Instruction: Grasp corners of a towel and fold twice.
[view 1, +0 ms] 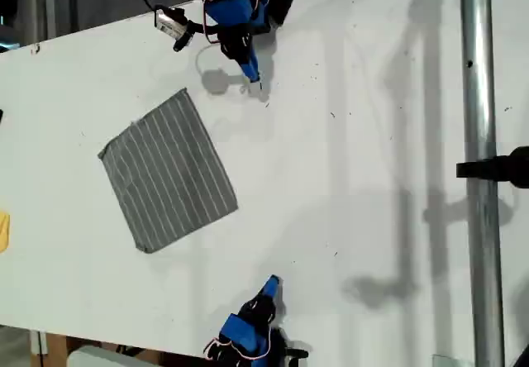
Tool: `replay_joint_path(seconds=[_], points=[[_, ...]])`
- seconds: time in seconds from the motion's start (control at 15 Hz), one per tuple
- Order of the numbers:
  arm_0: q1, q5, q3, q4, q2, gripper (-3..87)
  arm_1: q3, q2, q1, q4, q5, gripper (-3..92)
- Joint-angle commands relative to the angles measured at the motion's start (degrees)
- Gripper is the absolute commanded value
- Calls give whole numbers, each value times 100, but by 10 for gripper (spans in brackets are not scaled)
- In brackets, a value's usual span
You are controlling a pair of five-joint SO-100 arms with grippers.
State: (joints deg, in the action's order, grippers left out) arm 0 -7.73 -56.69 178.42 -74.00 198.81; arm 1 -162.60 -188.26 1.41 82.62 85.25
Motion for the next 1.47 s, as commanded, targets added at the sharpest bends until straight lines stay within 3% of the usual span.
replay_joint_path(seconds=[0.0,0.13,0.4,0.53,0.67,0.87,1.07,1.2,1.4], points=[[1521,-3419,35,-26,18,-25,-378,-9,888,-185,-79,8],[1529,-3428,35,-26,18,-25,-378,-9,1037,-185,-114,53],[1564,-3560,35,-26,18,-24,-343,-9,896,-176,-62,52],[1626,-3243,35,-26,18,-24,-343,-9,958,-176,-62,47],[1503,-3788,35,9,26,-26,-281,-9,984,-158,-44,-3],[1441,-3902,-141,457,0,-26,334,-9,738,149,79,-3],[1459,-3920,-1582,668,-1854,-26,1292,1538,519,-501,70,-3],[1494,-3604,-2874,1090,-3674,-26,2663,3735,773,-1028,-615,-3],[1477,-3129,-4904,1230,-6091,-26,4333,5651,1890,-923,-1978,-3]])
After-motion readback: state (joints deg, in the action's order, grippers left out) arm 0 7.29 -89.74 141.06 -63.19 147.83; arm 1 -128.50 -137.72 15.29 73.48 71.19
